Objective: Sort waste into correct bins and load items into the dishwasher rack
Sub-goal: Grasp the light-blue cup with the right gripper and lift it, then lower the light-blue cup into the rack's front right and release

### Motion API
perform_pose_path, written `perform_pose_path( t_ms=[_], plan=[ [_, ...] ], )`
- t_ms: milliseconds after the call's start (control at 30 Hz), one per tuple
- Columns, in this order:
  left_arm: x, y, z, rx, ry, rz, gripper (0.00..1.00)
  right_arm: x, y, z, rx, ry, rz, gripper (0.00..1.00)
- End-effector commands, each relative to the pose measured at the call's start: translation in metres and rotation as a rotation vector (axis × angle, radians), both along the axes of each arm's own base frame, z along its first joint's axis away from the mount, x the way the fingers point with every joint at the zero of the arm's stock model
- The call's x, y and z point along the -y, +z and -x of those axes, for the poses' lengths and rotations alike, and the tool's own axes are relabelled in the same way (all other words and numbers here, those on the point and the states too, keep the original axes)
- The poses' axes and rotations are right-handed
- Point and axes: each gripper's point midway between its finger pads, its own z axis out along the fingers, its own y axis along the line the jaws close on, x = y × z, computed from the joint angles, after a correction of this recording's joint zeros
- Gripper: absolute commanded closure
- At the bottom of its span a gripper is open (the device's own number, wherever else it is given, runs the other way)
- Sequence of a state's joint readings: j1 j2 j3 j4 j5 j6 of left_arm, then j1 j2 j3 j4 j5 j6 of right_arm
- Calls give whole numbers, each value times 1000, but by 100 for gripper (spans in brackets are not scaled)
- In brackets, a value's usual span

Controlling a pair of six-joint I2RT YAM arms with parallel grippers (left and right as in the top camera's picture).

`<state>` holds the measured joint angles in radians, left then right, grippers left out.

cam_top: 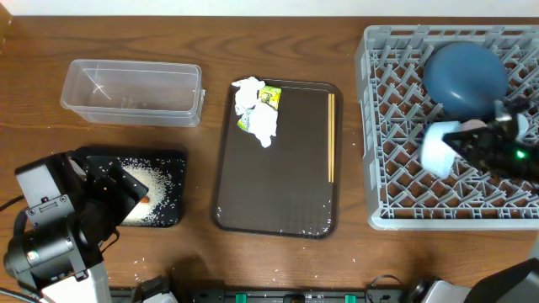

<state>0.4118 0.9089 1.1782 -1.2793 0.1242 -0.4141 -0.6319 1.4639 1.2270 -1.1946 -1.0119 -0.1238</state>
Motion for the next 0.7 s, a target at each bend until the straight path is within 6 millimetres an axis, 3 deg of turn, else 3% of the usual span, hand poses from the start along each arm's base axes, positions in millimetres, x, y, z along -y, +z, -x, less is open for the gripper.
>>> perform_pose_path(
  t_ms=[0,300,500,667],
  plan=[
    [-2,-1,2,-11,1,-12,3,17,22,1,161,-45,-83,99],
    [-2,-1,2,-11,1,-12,3,71,40,6,299,-202,-123,98],
    [-2,-1,2,-11,1,-12,3,103,26,8,283,-285,-136,99],
    [-2,-1,2,-11,1,-12,3,115,6,0,270,-292,-192,99]
  ],
)
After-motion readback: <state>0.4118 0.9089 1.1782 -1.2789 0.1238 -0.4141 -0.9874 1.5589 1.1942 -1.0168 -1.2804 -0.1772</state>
